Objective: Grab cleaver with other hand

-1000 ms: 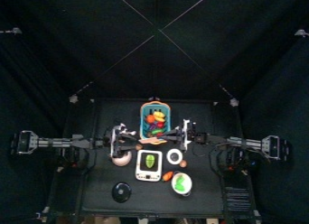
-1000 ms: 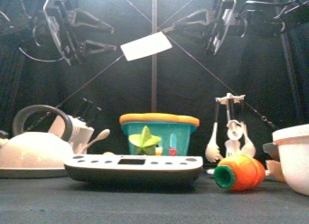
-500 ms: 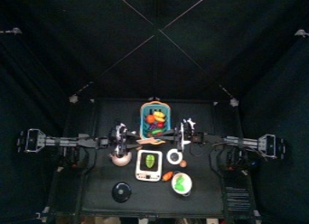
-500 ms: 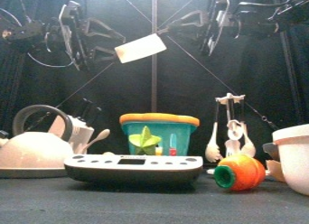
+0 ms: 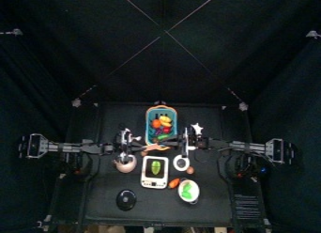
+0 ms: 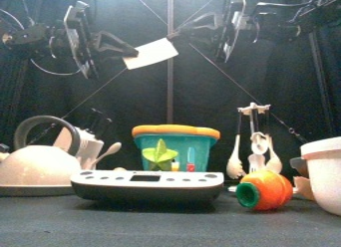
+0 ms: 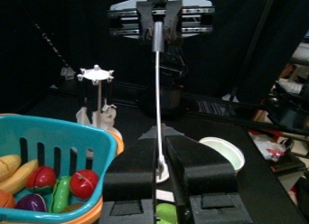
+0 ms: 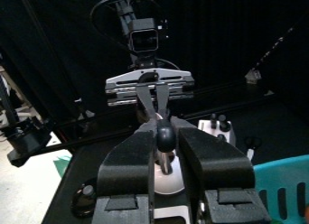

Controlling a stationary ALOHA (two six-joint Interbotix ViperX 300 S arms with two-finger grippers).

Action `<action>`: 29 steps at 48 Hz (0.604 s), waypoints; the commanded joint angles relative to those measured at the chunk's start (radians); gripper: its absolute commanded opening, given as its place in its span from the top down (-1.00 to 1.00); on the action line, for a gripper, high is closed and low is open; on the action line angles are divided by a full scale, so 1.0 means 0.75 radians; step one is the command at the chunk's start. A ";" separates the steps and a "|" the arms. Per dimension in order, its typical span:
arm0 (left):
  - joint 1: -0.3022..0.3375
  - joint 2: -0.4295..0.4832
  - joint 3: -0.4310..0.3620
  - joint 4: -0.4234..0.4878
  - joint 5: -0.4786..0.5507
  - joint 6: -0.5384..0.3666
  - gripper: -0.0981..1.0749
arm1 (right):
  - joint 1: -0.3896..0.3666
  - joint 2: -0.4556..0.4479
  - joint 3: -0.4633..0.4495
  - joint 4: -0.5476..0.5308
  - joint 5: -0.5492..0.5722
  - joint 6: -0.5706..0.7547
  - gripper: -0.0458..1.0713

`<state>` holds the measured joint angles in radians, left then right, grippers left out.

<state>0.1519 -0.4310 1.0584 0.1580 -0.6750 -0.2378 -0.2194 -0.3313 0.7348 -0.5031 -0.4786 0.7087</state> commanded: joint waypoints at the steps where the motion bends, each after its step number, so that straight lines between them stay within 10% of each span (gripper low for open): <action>1: 0.000 -0.033 -0.008 0.035 -0.010 -0.002 0.17 | 0.051 -0.004 -0.018 0.018 0.117 0.020 0.00; 17: -0.008 -0.059 0.037 0.039 0.000 -0.002 0.17 | 0.192 -0.002 -0.098 0.031 0.577 0.027 -0.04; 29: -0.010 -0.059 0.053 0.041 0.000 -0.002 0.17 | 0.217 -0.002 -0.112 0.051 0.636 0.025 -0.29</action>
<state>0.1411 -0.4709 1.1091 0.1887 -0.6688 -0.2408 -0.0629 -0.3221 0.6719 -0.4694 -0.0061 0.7271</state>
